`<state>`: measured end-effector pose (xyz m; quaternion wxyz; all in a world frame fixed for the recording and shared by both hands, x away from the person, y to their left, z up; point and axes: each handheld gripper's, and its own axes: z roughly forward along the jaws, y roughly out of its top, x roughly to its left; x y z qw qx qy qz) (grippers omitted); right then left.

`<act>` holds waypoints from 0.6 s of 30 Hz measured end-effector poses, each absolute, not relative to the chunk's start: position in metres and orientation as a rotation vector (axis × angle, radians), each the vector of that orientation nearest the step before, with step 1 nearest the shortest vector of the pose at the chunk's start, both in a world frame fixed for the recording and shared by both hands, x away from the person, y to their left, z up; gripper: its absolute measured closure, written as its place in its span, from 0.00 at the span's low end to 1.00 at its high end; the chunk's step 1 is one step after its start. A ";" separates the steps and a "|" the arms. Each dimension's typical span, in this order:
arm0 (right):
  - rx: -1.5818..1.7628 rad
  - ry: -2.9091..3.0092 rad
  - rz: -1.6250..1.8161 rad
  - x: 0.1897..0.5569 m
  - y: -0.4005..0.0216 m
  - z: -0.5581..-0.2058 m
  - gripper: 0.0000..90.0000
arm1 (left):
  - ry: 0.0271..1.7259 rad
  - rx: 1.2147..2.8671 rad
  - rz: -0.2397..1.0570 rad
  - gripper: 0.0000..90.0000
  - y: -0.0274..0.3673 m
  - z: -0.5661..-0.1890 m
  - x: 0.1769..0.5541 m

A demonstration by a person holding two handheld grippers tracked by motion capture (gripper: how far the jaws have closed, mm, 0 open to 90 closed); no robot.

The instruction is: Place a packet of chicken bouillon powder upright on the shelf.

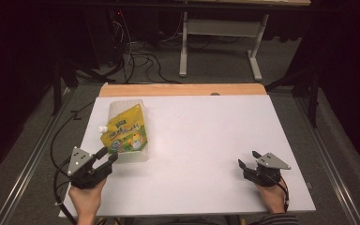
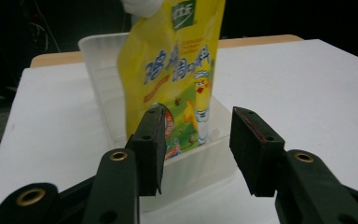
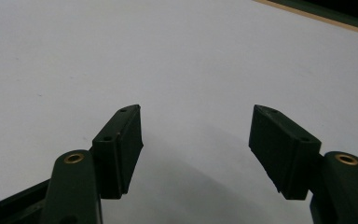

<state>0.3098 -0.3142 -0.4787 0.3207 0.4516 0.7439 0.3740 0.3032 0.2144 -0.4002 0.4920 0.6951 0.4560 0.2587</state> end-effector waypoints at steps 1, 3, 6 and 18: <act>1.184 1.955 0.983 0.310 -0.314 -0.479 0.39 | 1.099 1.688 0.624 0.61 0.212 -0.400 0.302; 1.185 1.954 0.985 0.310 -0.314 -0.479 0.39 | 1.088 1.693 0.615 0.61 0.208 -0.400 0.302; 1.184 1.953 0.991 0.310 -0.315 -0.479 0.39 | 1.066 1.714 0.593 0.60 0.198 -0.400 0.301; 1.187 1.944 1.010 0.310 -0.316 -0.479 0.41 | 0.978 1.788 0.539 0.59 0.163 -0.401 0.310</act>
